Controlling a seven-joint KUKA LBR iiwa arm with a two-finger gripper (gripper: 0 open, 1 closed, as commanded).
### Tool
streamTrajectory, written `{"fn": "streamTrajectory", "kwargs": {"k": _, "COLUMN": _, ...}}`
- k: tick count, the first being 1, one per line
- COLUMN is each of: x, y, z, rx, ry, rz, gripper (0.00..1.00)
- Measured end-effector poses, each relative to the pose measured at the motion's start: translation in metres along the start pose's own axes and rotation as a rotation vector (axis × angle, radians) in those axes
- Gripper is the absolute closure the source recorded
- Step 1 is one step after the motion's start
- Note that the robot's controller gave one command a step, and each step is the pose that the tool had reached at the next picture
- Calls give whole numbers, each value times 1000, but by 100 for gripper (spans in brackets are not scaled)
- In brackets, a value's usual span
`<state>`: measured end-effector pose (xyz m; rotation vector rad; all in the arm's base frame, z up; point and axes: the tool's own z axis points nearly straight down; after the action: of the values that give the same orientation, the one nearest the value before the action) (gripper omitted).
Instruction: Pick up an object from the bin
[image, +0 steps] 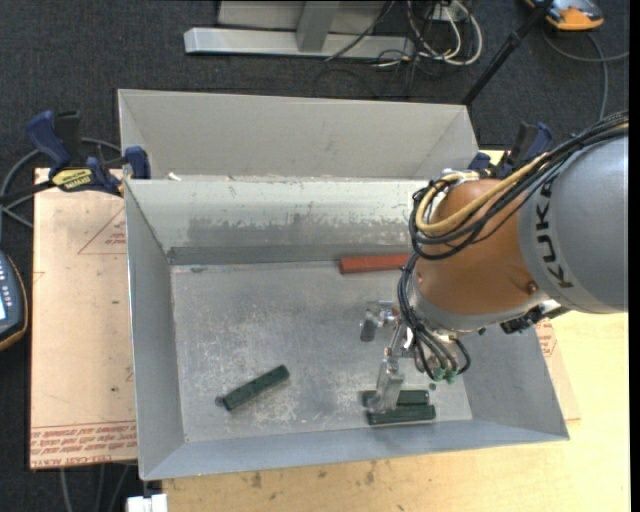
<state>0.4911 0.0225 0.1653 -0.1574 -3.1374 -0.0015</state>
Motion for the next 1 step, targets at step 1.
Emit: {"fn": "streamTrajectory", "kwargs": {"k": 1, "x": 4, "y": -59, "z": 84, "rx": 1, "ry": -14, "rz": -349, "gripper": 0}}
